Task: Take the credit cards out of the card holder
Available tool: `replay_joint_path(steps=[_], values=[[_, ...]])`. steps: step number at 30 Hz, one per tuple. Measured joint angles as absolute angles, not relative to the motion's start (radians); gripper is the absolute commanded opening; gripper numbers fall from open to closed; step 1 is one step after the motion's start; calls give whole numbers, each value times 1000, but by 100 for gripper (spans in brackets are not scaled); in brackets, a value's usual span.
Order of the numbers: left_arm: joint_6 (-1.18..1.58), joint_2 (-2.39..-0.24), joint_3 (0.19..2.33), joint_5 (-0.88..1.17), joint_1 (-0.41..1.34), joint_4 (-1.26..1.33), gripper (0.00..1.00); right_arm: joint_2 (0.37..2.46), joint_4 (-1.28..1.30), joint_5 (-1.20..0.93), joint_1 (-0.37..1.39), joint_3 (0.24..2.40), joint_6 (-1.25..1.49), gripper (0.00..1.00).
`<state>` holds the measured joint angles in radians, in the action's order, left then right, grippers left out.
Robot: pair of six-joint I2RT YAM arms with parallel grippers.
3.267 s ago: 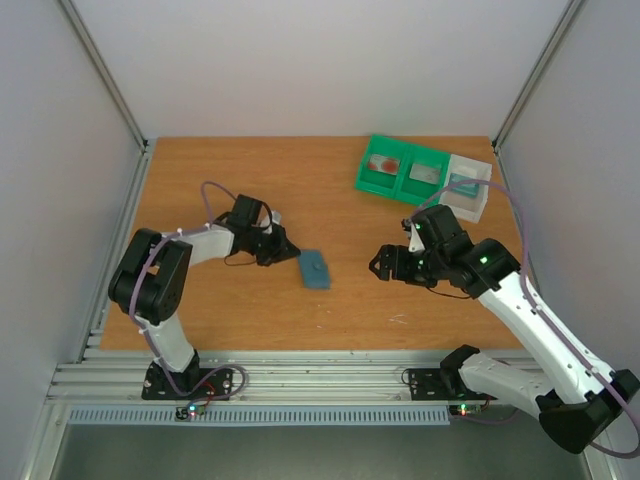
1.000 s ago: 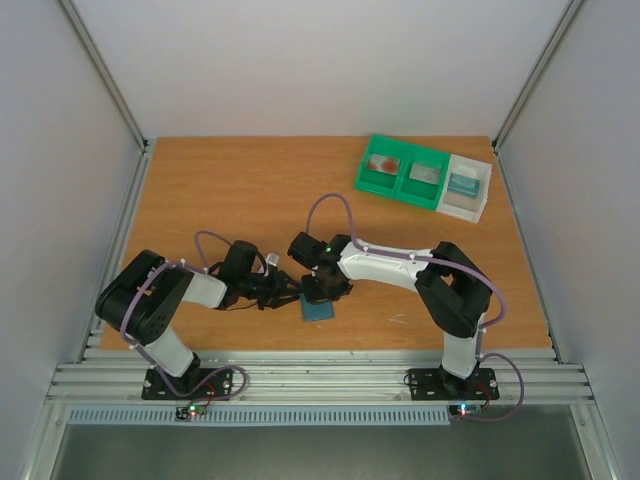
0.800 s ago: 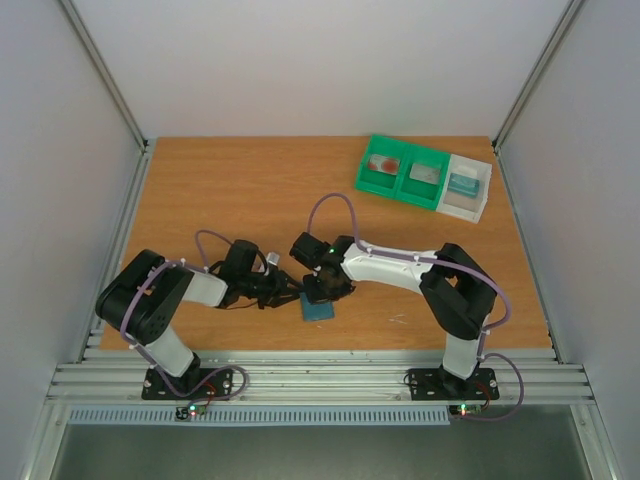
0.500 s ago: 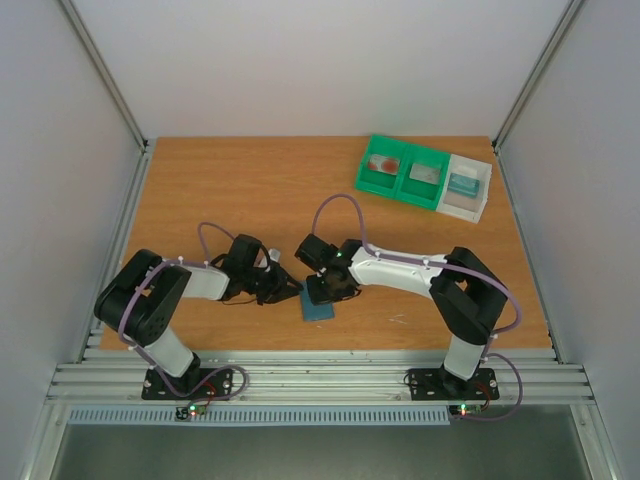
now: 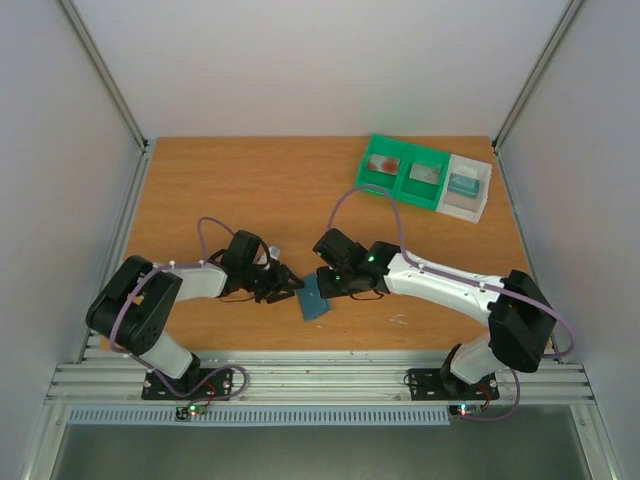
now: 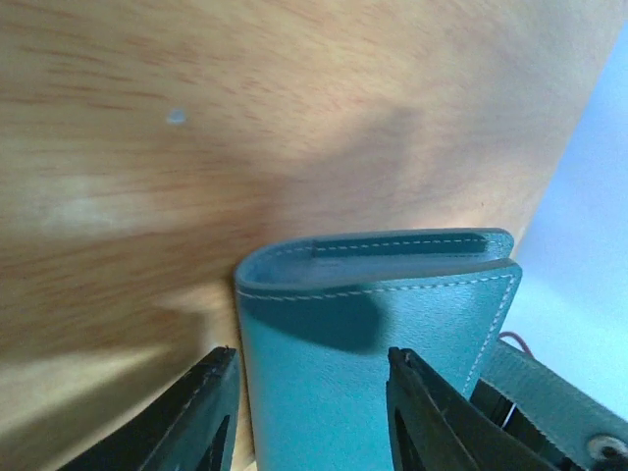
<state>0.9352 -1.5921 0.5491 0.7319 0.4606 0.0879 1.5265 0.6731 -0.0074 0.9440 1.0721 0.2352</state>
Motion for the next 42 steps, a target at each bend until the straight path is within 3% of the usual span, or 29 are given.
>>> replay_joint_path(steps=[6,11,22,32,42], values=[[889,-1498,565,725,461,-4,56,1459,632,-37,944,1056,253,1],[862,-1441,567,730,461,-47,59,1445,592,-70,944,1046,273,1],[863,-1409,554,758,461,-31,60,1413,558,-107,944,1021,299,1],[860,-1409,547,743,461,-25,50,1378,543,-109,944,967,307,1],[841,-1422,547,731,461,-51,58,1319,515,-142,944,920,305,1]])
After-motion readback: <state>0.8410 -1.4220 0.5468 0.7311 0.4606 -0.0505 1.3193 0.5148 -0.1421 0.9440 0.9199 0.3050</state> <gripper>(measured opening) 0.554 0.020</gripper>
